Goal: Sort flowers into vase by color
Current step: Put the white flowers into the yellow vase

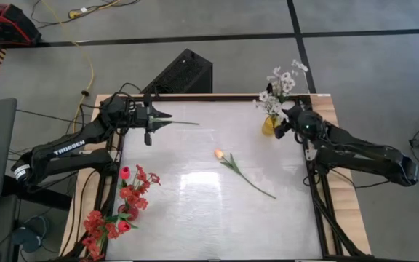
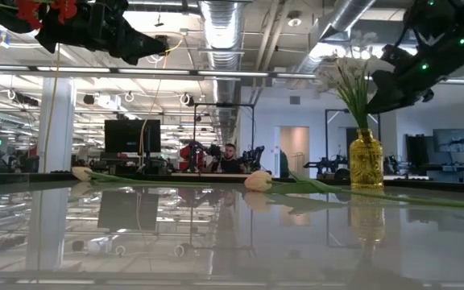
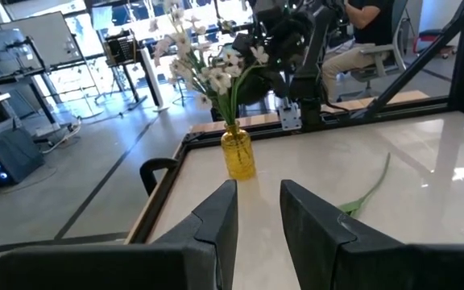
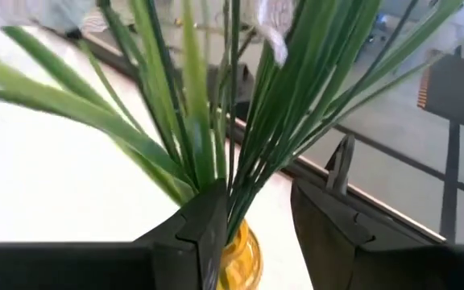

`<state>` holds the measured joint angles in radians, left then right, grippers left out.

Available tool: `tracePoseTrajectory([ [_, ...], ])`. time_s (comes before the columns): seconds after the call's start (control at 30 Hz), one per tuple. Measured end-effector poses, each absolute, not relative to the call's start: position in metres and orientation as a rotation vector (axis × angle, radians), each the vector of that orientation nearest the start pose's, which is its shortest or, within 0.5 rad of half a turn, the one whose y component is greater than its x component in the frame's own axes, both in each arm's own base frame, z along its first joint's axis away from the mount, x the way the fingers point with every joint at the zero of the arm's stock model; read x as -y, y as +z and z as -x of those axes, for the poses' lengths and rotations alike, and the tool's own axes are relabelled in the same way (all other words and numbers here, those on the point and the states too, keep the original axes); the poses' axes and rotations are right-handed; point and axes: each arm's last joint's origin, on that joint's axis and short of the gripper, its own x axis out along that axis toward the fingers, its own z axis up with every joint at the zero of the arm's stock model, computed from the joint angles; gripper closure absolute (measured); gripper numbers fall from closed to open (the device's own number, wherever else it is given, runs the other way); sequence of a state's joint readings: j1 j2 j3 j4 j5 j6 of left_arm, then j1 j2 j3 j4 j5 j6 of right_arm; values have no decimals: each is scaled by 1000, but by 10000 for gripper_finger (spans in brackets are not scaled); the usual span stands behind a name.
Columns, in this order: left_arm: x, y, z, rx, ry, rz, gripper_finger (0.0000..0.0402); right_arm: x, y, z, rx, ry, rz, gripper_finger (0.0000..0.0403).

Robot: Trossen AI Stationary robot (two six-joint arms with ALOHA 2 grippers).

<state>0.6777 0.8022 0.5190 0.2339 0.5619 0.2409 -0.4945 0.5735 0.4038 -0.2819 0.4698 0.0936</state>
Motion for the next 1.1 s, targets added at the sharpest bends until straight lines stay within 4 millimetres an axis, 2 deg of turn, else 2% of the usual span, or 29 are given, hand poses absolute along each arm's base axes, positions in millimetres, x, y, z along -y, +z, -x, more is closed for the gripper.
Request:
tracePoseTrajectory([
  [0.2, -101, 278, -150, -53, 110, -212, 317, 66, 244, -108, -523, -924, -95, 237],
  [0.37, -101, 278, -150, -51, 103, -209, 317, 58, 260, -109, -510, -864, -100, 237],
  [0.47, -101, 278, -150, -50, 100, -197, 317, 54, 277, -110, -459, -840, -77, 237],
  [0.8, -98, 278, -152, -48, 75, -195, 317, 58, 335, -106, -175, -929, -11, 237],
  [0.93, -98, 278, -152, -48, 76, -198, 317, 64, 343, -110, -145, -964, 18, 237],
  [1.1, -98, 277, -152, -54, 74, -197, 317, 76, 335, -119, -237, -1001, 14, 237],
])
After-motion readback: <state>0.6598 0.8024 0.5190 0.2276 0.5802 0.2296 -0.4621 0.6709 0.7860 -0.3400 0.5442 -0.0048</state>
